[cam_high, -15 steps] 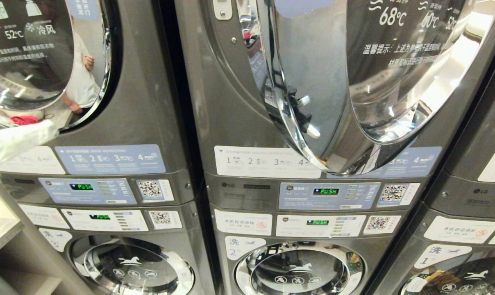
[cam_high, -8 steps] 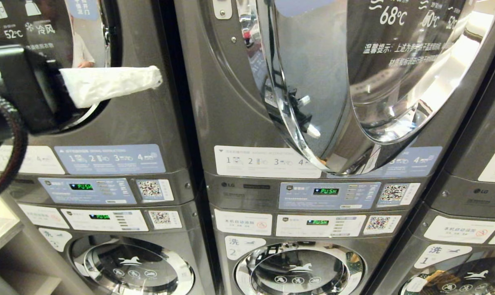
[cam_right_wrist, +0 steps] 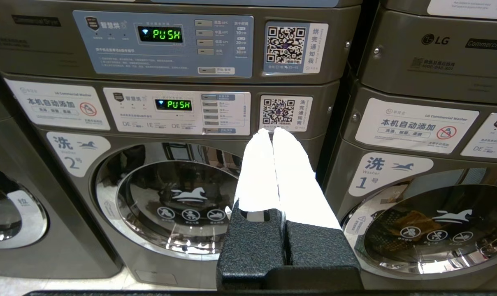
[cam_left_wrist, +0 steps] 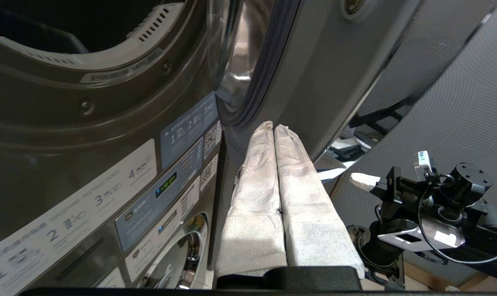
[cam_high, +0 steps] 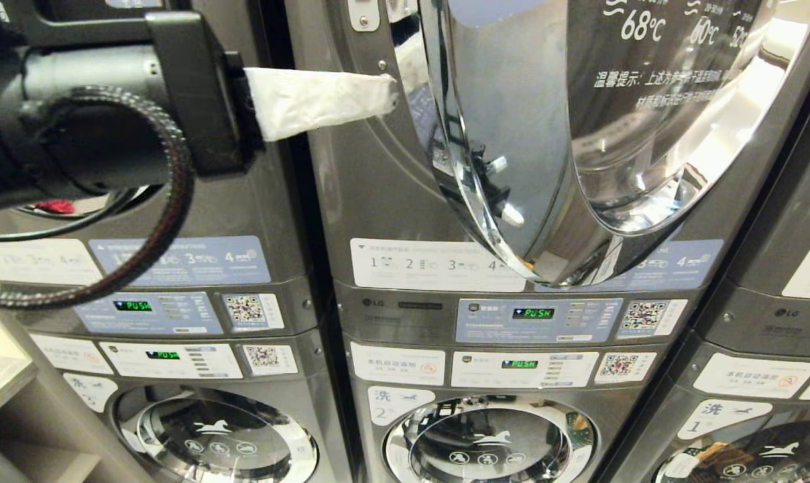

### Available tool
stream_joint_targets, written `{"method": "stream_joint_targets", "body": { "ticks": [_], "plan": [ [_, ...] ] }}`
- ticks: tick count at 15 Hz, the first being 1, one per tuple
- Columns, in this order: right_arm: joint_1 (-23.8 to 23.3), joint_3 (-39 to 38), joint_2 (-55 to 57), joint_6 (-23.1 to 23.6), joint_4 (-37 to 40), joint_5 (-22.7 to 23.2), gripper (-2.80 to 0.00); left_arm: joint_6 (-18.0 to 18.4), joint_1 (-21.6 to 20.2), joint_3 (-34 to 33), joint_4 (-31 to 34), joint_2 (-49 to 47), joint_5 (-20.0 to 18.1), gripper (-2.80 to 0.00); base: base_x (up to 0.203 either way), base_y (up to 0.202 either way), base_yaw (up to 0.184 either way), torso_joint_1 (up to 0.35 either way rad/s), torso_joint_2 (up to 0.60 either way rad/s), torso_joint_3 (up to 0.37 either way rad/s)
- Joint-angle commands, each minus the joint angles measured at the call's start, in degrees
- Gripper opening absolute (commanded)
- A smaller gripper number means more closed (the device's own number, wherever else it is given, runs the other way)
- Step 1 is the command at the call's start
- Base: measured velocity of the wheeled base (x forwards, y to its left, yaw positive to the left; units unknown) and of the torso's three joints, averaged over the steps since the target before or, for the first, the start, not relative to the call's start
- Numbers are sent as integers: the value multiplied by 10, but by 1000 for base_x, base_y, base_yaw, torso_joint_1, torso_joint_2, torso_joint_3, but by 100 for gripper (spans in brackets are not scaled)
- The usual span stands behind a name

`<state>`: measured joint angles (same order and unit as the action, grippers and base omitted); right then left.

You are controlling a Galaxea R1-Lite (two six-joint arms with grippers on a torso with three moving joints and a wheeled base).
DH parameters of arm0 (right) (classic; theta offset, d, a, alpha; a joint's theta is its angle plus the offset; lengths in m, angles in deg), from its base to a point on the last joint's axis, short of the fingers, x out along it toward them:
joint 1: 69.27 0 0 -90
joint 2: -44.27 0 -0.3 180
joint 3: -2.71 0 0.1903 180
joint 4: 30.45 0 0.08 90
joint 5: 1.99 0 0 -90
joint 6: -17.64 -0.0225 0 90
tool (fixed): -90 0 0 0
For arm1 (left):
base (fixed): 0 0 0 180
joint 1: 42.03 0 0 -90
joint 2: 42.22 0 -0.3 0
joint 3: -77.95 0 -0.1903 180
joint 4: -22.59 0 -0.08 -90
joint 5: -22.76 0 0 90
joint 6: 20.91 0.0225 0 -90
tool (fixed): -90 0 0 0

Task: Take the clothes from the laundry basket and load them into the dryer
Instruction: Open the dryer

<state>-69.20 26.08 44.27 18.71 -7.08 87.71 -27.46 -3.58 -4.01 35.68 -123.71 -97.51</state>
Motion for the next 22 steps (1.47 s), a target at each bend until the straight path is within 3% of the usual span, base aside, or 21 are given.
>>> {"method": "stream_joint_targets", "body": {
  "ticks": [1, 5, 10, 16, 22],
  "plan": [
    [0, 0, -1, 0, 0, 0, -280, 0, 18, 10, -1, -24, 3, -280, 0, 0, 0, 0, 0, 0],
    [0, 0, -1, 1, 0, 0, -280, 0, 58, 13, -16, -30, 7, -280, 0, 0, 0, 0, 0, 0],
    [0, 0, -1, -2, 0, 1, -280, -1, 147, 20, -24, -32, 43, -280, 0, 0, 0, 0, 0, 0],
    [0, 0, -1, -2, 0, 1, -280, -1, 247, 86, -25, -80, 47, -280, 0, 0, 0, 0, 0, 0],
    [0, 0, -1, -2, 0, 1, -280, -1, 332, 169, -25, -173, 97, -280, 0, 0, 0, 0, 0, 0]
  ]
}}
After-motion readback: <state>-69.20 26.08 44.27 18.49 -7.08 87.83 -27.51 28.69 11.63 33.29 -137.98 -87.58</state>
